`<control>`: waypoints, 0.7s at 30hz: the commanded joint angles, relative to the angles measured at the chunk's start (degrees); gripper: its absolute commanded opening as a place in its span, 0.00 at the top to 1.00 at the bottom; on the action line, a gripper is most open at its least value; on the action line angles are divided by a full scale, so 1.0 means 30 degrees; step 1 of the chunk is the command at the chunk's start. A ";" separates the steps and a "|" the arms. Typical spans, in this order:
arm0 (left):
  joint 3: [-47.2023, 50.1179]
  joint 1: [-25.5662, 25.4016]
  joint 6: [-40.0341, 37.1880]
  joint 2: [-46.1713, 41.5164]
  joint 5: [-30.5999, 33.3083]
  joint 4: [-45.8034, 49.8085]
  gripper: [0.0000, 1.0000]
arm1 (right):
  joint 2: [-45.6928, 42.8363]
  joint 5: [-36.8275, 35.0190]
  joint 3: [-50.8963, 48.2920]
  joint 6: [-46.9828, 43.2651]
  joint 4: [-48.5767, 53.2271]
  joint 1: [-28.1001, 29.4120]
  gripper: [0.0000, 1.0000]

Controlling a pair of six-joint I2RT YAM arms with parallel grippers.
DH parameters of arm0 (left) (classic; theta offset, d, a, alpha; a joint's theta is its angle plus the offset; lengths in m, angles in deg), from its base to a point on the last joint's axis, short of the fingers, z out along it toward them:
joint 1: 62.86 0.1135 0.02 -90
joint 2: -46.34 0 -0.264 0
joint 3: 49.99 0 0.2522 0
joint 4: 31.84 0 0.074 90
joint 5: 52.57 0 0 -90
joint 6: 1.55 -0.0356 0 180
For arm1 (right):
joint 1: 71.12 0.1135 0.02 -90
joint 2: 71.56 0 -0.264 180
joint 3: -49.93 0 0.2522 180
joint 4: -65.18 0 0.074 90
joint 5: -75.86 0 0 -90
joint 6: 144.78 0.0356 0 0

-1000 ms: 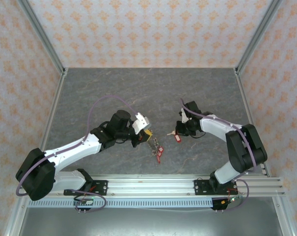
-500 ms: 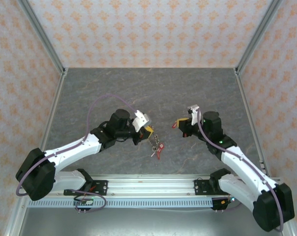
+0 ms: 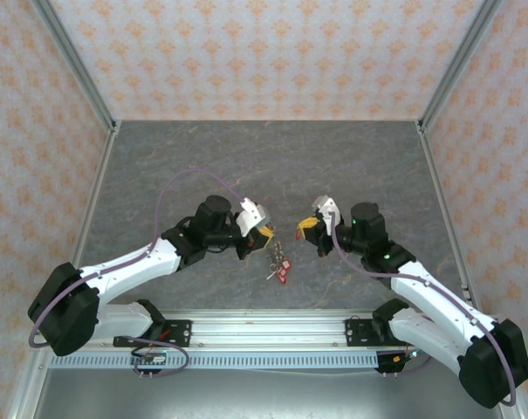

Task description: Put the keys on the keyring

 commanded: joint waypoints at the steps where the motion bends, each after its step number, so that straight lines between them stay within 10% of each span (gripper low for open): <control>1: 0.0068 -0.0243 -0.0478 -0.0230 -0.0216 -0.1605 1.00 | 0.0395 0.0917 0.1055 -0.1247 -0.0052 0.0483 1.00; 21: -0.0489 -0.0284 -0.0275 0.0271 -0.0069 -0.1335 1.00 | 0.2078 0.4487 0.2471 -0.1433 0.0843 0.1183 1.00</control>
